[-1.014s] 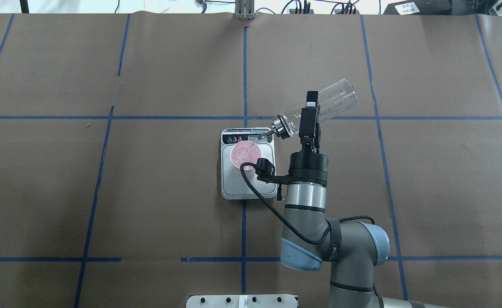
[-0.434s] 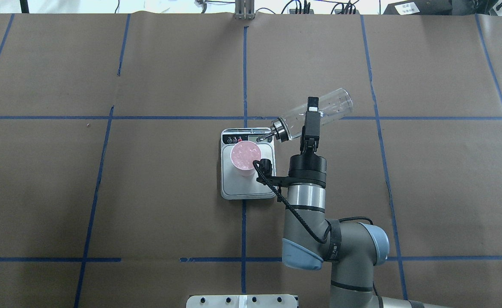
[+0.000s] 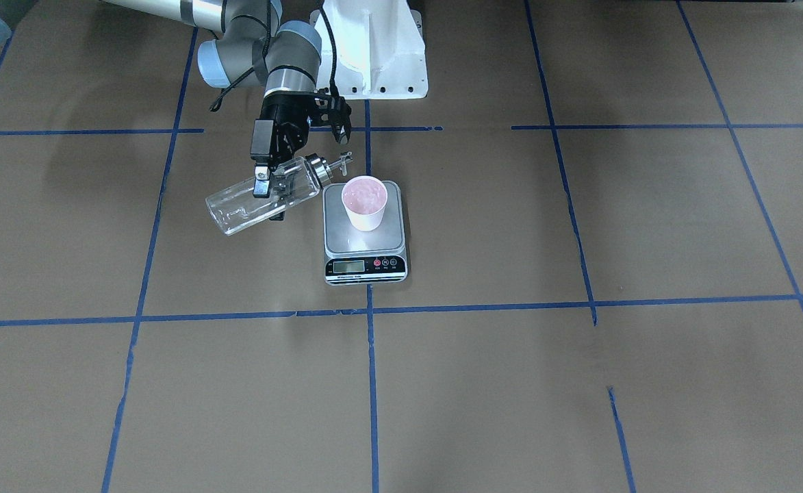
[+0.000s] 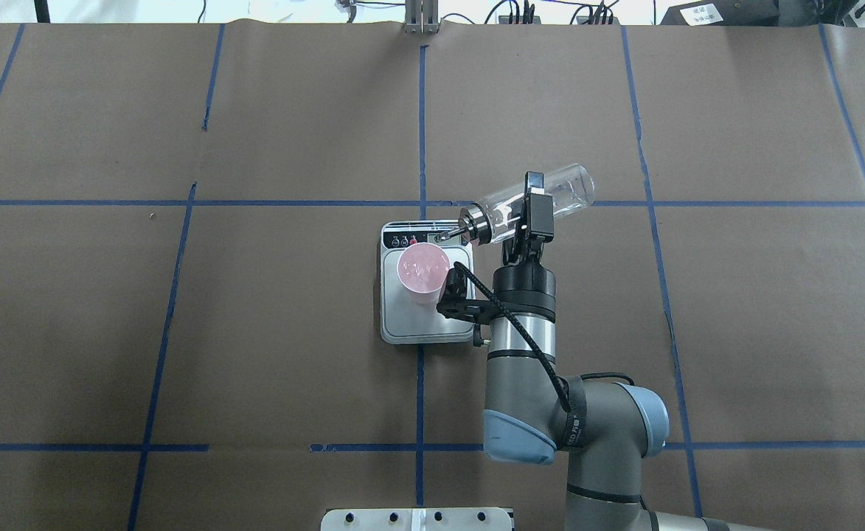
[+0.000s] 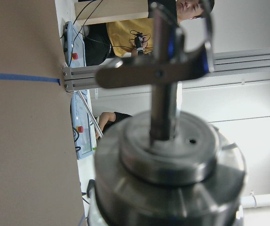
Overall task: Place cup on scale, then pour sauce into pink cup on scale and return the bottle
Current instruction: 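Rotate the bottle back upright above the scale, then carry the upright bottle back toward its starting spot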
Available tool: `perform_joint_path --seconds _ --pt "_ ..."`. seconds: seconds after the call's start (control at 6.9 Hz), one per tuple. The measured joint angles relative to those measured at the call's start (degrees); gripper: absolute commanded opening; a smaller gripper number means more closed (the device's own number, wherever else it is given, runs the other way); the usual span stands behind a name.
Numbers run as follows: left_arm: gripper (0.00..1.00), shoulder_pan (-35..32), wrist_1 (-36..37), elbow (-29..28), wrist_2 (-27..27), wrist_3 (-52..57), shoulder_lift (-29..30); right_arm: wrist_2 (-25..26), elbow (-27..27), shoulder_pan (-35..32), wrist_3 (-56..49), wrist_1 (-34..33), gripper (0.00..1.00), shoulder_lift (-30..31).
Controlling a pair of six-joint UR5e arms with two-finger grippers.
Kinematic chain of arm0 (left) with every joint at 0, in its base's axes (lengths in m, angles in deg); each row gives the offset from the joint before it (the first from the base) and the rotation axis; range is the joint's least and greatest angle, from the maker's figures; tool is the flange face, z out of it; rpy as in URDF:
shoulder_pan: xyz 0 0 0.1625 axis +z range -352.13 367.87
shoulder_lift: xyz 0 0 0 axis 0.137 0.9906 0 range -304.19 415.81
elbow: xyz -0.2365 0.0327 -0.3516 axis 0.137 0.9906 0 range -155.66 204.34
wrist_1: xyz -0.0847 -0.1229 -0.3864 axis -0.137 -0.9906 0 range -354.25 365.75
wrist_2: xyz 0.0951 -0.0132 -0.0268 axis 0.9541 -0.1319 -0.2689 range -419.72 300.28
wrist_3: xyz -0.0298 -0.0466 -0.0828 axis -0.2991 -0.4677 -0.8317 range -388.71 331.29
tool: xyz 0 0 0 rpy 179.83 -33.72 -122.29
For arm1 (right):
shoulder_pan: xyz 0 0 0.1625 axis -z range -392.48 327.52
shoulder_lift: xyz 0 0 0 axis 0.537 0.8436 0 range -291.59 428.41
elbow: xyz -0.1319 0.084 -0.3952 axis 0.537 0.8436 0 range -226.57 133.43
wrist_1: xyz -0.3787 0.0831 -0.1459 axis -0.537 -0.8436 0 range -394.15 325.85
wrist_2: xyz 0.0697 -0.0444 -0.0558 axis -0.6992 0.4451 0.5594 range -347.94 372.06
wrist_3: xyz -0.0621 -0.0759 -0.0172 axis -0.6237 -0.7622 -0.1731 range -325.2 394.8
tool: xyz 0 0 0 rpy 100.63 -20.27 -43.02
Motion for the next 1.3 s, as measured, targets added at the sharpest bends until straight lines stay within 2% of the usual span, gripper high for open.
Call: perform_joint_path --seconds 0.87,1.3 --pt "1.0 -0.62 1.54 1.56 0.09 -0.13 0.47 -13.31 -7.46 -0.74 32.16 0.01 0.0 1.09" --pt "1.0 -1.11 4.61 4.84 0.17 -0.16 0.47 -17.27 -12.28 -1.88 40.05 0.01 0.0 5.37"
